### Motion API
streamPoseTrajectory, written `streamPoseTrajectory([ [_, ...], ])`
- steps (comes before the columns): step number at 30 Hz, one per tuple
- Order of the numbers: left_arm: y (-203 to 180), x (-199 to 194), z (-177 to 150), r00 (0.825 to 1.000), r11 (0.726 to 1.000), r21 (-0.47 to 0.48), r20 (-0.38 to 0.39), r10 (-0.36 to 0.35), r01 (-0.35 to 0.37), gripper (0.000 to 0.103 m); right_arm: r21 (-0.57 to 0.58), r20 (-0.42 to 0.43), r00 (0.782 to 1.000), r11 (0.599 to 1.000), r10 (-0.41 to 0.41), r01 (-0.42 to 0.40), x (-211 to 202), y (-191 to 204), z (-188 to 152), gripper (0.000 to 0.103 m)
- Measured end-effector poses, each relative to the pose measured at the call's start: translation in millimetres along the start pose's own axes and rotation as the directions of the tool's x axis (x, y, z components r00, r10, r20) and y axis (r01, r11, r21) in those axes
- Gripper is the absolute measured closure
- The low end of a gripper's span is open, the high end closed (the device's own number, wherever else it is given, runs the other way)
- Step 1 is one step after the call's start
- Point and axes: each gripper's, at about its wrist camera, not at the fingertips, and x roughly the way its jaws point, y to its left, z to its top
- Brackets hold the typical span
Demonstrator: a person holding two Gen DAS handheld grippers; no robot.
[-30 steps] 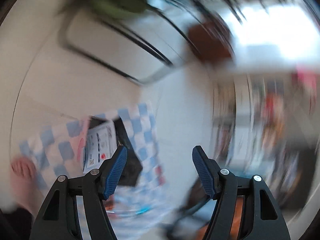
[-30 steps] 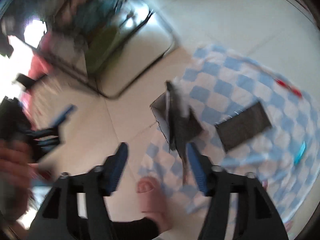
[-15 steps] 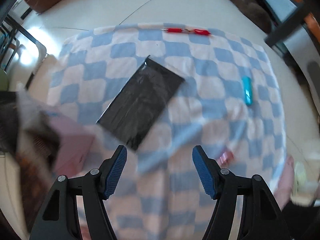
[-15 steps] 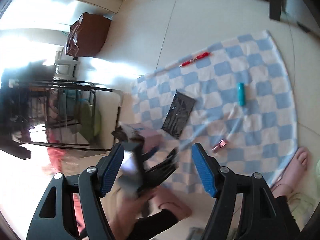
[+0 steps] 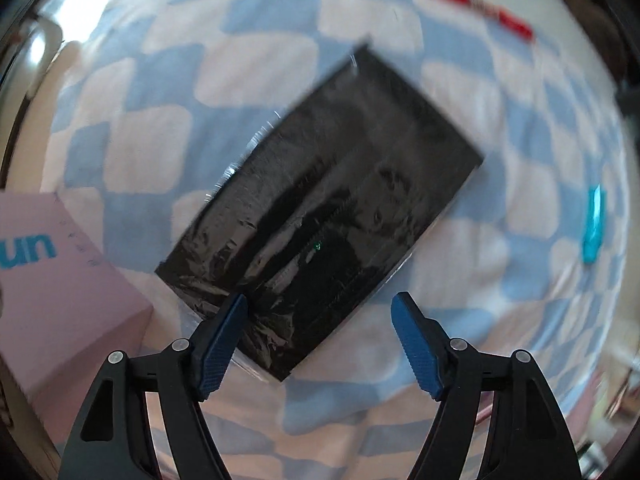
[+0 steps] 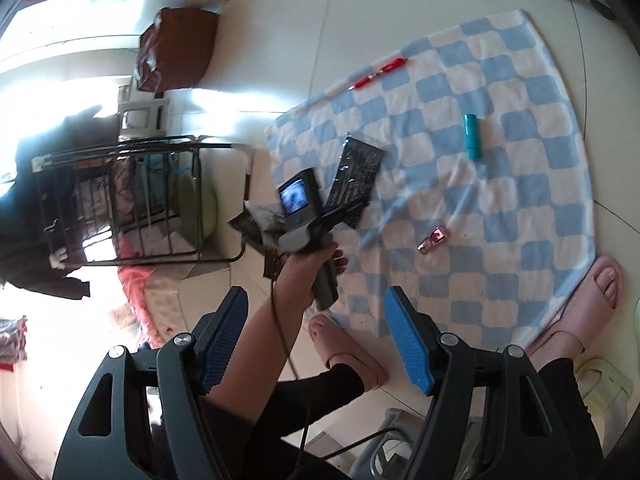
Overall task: Organize objects
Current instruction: 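Move the left tool onto the black mask packet and close it, then lift the black mask packet off the towel with the left tool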
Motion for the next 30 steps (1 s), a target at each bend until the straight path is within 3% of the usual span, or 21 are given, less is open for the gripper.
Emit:
streamPoseTrajectory([
  [2,-7,6,0,1.0,0.999,0.045,-0.006,0.003,-0.003,0.011,-0.025,0.015,1.0,1.0,-0.002,0.002,-9,1,-3,0.031],
  [5,-16,18,-1,0.999,0.994,0.107,-0.02,0.041,-0.038,0.0,-0.04,0.034,0.999,0.999,-0.003,0.005,-22,0,-5,0.031],
  [10,-11,25,2,0.999,0.995,0.093,-0.029,0.029,-0.027,0.002,-0.017,0.032,0.999,1.0,0.022,-0.021,-29,-4,-6,0.031],
  [12,-10,25,1,0.999,0.995,0.092,-0.013,0.034,-0.033,0.008,-0.01,0.027,0.999,1.0,0.024,-0.023,-28,-5,-6,0.031],
  [13,-9,24,1,0.999,0.995,0.095,0.003,0.033,-0.033,0.017,-0.003,0.023,0.999,1.0,0.029,-0.029,-27,-6,-6,0.031],
  [15,-7,18,2,0.998,0.996,0.076,0.046,0.032,-0.035,0.046,0.011,0.013,0.999,0.999,0.042,-0.042,-26,-6,-6,0.031],
  [17,-3,12,4,0.997,0.998,0.058,0.075,-0.015,0.011,0.103,0.018,0.004,0.999,0.999,0.051,-0.051,-24,-6,-6,0.031],
  [21,0,21,-2,0.995,0.997,0.033,0.061,-0.075,0.074,0.103,0.011,-0.001,0.998,0.998,0.062,-0.062,-21,-1,-7,0.031],
  [30,3,16,-9,0.988,0.995,-0.036,0.133,-0.084,0.09,0.103,0.028,0.0,0.997,0.997,0.072,-0.072,-19,3,-7,0.031],
])
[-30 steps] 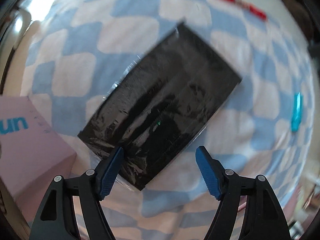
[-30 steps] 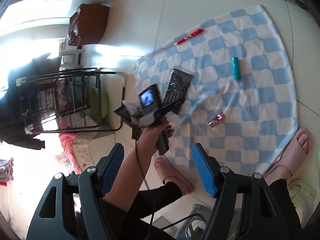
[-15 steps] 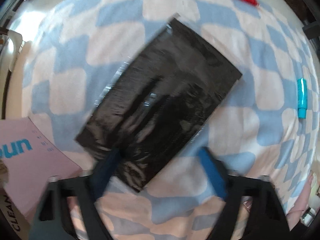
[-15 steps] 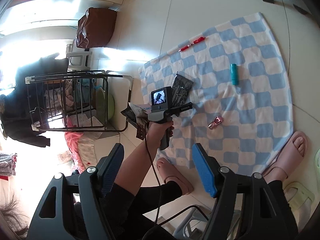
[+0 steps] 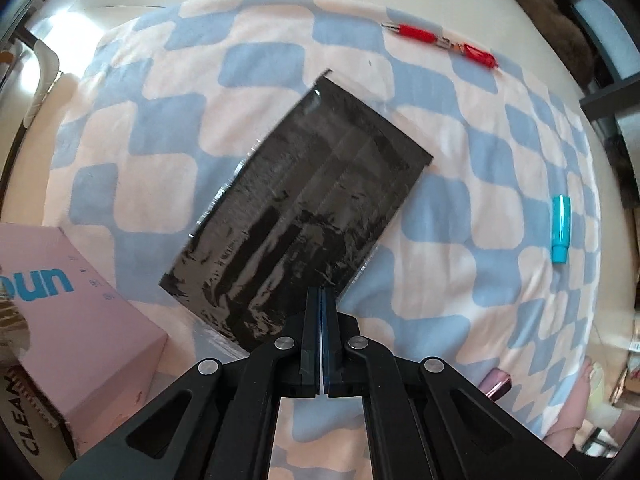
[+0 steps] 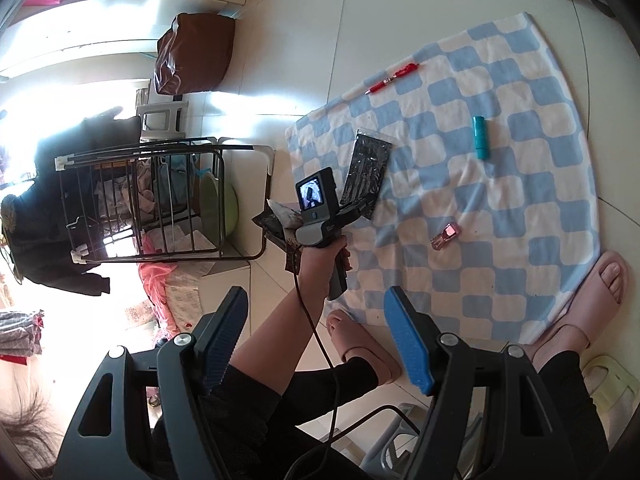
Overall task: Organize objects
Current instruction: 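Lift the black mask packet off the towel with the left tool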
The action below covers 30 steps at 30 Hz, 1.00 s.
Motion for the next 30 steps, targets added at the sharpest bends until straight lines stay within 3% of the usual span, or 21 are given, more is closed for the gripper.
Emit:
streamPoseTrajectory([
  [3,-5,4,13,0.995,0.995,0.038,-0.01,0.096,-0.096,0.1,-0.005,-0.005,1.0,1.0,0.005,-0.005,2,2,0,0.031],
  [4,-10,5,23,0.994,0.993,0.053,-0.017,0.11,-0.109,0.081,-0.008,-0.007,1.0,1.0,0.006,-0.006,2,3,-1,0.031],
  [5,-7,4,23,0.994,0.991,0.085,-0.023,0.107,-0.105,0.05,-0.009,-0.009,1.0,1.0,0.006,-0.006,3,3,-2,0.031],
  [7,-11,8,40,0.999,0.994,0.104,-0.019,0.046,-0.044,0.023,-0.007,-0.012,1.0,1.0,0.0,0.0,5,1,-2,0.031],
  [9,-10,15,60,0.999,0.997,0.075,-0.043,-0.024,0.027,0.021,0.006,-0.02,1.0,1.0,-0.001,0.001,7,-3,-2,0.031],
  [10,-4,19,68,0.996,0.997,0.048,-0.077,-0.051,0.055,0.015,0.018,-0.025,1.0,1.0,0.002,-0.001,7,-6,-2,0.031],
  [12,9,30,82,0.981,0.992,-0.056,-0.15,-0.122,0.114,0.011,0.038,-0.031,1.0,0.999,0.005,-0.004,8,-11,-1,0.031],
  [17,30,38,120,0.969,0.985,-0.086,-0.188,-0.161,0.147,0.01,0.049,-0.026,1.0,0.999,-0.001,0.003,5,-16,3,0.031],
  [20,33,46,133,0.961,0.989,-0.025,-0.235,-0.145,0.143,0.01,0.057,-0.031,0.999,0.998,-0.013,0.015,6,-20,4,0.031],
  [23,30,65,139,0.955,0.993,0.055,-0.286,-0.084,0.103,0.01,0.074,-0.051,0.999,0.997,-0.016,0.02,12,-25,4,0.031],
  [26,28,84,134,0.939,0.988,0.073,-0.329,-0.104,0.135,0.01,0.093,-0.069,0.997,0.995,-0.021,0.027,18,-30,6,0.031],
  [28,18,96,125,0.921,0.973,0.127,-0.365,-0.135,0.193,0.01,0.1,-0.077,0.997,0.995,-0.023,0.03,21,-32,8,0.031],
  [30,0,103,112,0.923,0.937,0.276,-0.372,-0.099,0.212,0.004,0.102,-0.079,0.997,0.994,-0.027,0.035,23,-32,8,0.031],
])
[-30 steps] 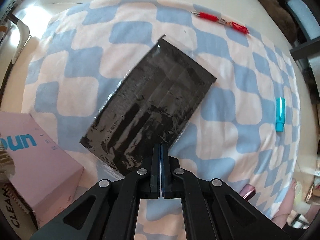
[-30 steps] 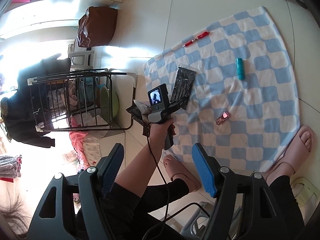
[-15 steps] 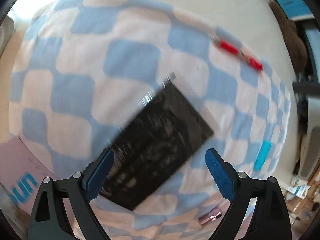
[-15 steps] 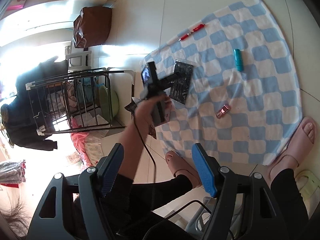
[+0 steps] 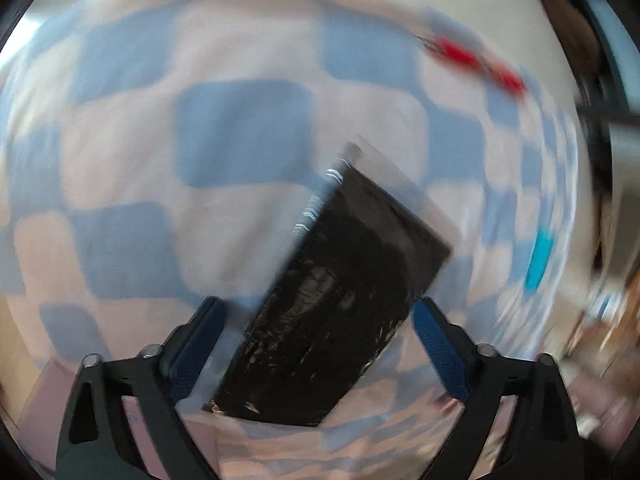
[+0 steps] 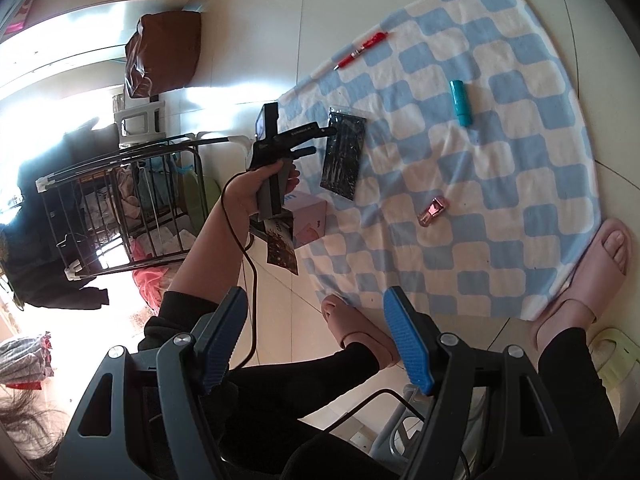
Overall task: Organize objects
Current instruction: 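Lift the black mask packet off the towel with the left tool, then hold the packet up with the left tool while the right tool grasps it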
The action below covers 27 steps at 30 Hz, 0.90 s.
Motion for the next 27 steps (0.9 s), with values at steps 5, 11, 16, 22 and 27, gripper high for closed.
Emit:
streamPoseTrajectory([
  [5,-37,26,-17,0.989,0.946,0.3,-0.044,0.144,-0.124,0.001,0.004,-0.004,1.0,1.0,-0.007,0.007,5,0,0,0.031],
  [11,-65,58,-35,0.967,0.865,0.455,-0.036,0.252,-0.209,0.0,0.014,-0.02,1.0,1.0,-0.001,0.001,11,1,-2,0.031],
  [16,-79,82,-41,0.942,0.829,0.473,0.005,0.336,-0.299,0.0,0.011,-0.018,1.0,1.0,-0.003,0.003,12,3,-2,0.031],
  [22,-91,108,-46,0.923,0.823,0.445,0.023,0.384,-0.354,0.0,0.017,-0.016,1.0,1.0,-0.008,0.008,12,2,-1,0.031],
  [27,-96,118,-50,0.929,0.836,0.418,0.059,0.366,-0.356,0.016,0.015,-0.016,1.0,1.0,-0.006,0.007,11,2,0,0.031],
])
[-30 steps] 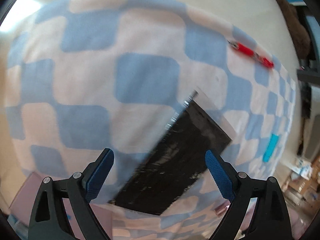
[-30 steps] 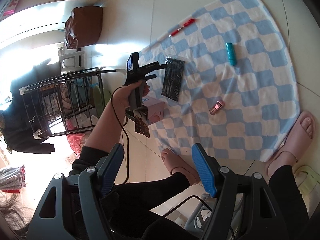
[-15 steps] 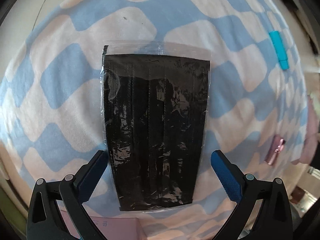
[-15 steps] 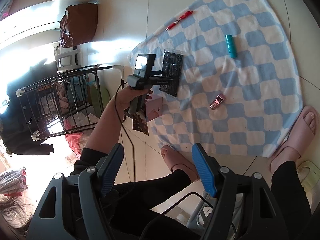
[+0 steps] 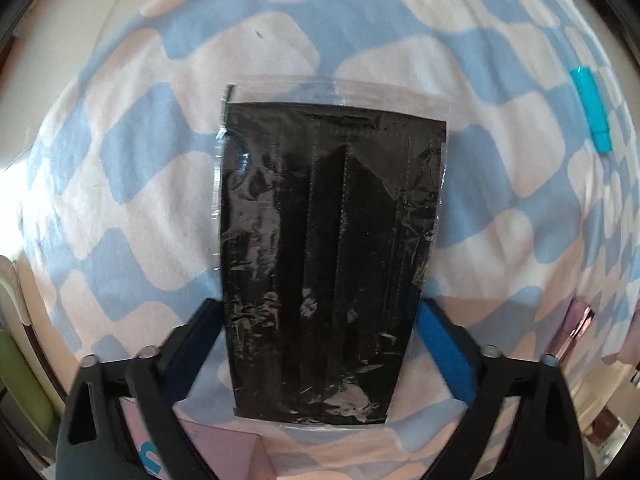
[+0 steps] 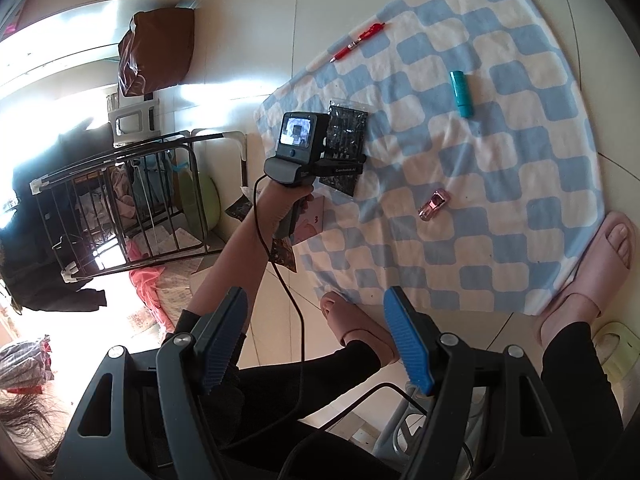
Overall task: Organize objects
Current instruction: 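Hold the packet up with the left tool while the right tool grasps it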
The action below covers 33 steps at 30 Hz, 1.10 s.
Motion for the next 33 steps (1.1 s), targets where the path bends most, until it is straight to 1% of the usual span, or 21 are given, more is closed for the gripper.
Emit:
streamPoseTrajectory([
  [1,-1,-2,0,1.0,1.0,-0.007,0.02,-0.001,0.001,0.032,0.001,0.001,1.0,1.0,0.0,0.0,0,0,0,0.031],
  [2,-1,-4,0,0.999,1.0,-0.016,0.045,-0.001,0.002,0.057,0.003,0.002,1.0,1.0,0.0,0.0,-1,0,0,0.031],
  [3,0,-6,1,0.998,1.0,-0.029,0.068,-0.004,0.006,0.075,0.005,0.003,1.0,1.0,0.001,-0.001,-1,-1,0,0.031],
  [4,2,-3,2,0.998,0.999,-0.047,0.06,-0.021,0.024,0.094,0.008,0.005,1.0,1.0,0.002,-0.002,-2,-1,1,0.031],
  [8,1,9,3,0.992,0.99,-0.083,0.056,-0.11,0.114,0.094,0.014,0.01,1.0,1.0,0.004,-0.004,-5,-3,2,0.031],
  [11,-9,9,-1,0.983,0.981,-0.099,0.088,-0.158,0.167,0.094,0.017,0.019,1.0,1.0,-0.001,0.0,-7,-5,3,0.031],
  [13,-15,0,-2,0.967,0.965,-0.116,0.128,-0.222,0.237,0.094,0.023,0.031,1.0,1.0,0.002,-0.003,-10,-7,4,0.031],
  [14,-19,-8,-3,0.95,0.95,-0.113,0.15,-0.274,0.292,0.094,0.025,0.04,0.999,1.0,0.018,-0.019,-12,-8,5,0.031],
  [15,-24,-19,-4,0.927,0.931,-0.101,0.179,-0.33,0.351,0.094,0.026,0.046,0.998,0.999,0.033,-0.034,-13,-8,7,0.031],
  [16,-30,-34,-5,0.897,0.907,-0.08,0.205,-0.391,0.414,0.094,0.027,0.057,0.997,0.998,0.061,-0.062,-15,-8,8,0.031],
  [17,-32,-55,28,0.874,0.889,-0.065,0.226,-0.43,0.454,0.094,0.03,0.067,0.994,0.996,0.085,-0.087,-17,-8,10,0.031],
  [19,-46,-92,21,0.795,0.823,-0.041,0.293,-0.532,0.566,0.094,0.031,0.096,0.988,0.992,0.119,-0.122,-21,-8,14,0.031],
  [21,-63,-135,9,0.704,0.756,0.009,0.357,-0.614,0.655,0.094,0.015,0.131,0.984,0.992,0.123,-0.126,-26,-5,17,0.031],
  [24,-104,-185,-12,0.587,0.673,0.121,0.393,-0.708,0.73,0.094,-0.06,0.2,0.972,0.992,0.121,-0.111,-34,13,19,0.031],
  [26,-129,-206,-29,0.524,0.625,0.176,0.404,-0.75,0.76,0.094,-0.147,0.209,0.965,0.981,0.157,-0.128,-36,33,17,0.031],
  [27,-140,-217,-40,0.487,0.598,0.196,0.413,-0.77,0.777,0.094,-0.189,0.205,0.962,0.972,0.179,-0.141,-36,42,15,0.031],
  [29,-145,-232,-64,0.401,0.534,0.226,0.445,-0.801,0.815,0.094,-0.299,0.171,0.96,0.94,0.223,-0.166,-33,67,7,0.031],
  [30,-147,-234,-74,0.352,0.494,0.234,0.46,-0.815,0.838,0.094,-0.351,0.153,0.961,0.922,0.231,-0.166,-29,77,2,0.031],
  [31,-134,-222,-78,0.308,0.459,0.24,0.477,-0.823,0.855,0.094,-0.404,0.138,0.962,0.9,0.235,-0.162,-25,88,-5,0.031],
  [32,-136,-215,-73,0.28,0.437,0.243,0.489,-0.826,0.866,0.094,-0.43,0.126,0.962,0.887,0.244,-0.169,-22,94,-9,0.031],
  [33,-129,-212,-76,0.24,0.401,0.247,0.497,-0.834,0.882,0.094,-0.445,0.107,0.958,0.874,0.266,-0.193,-19,99,-13,0.031],
])
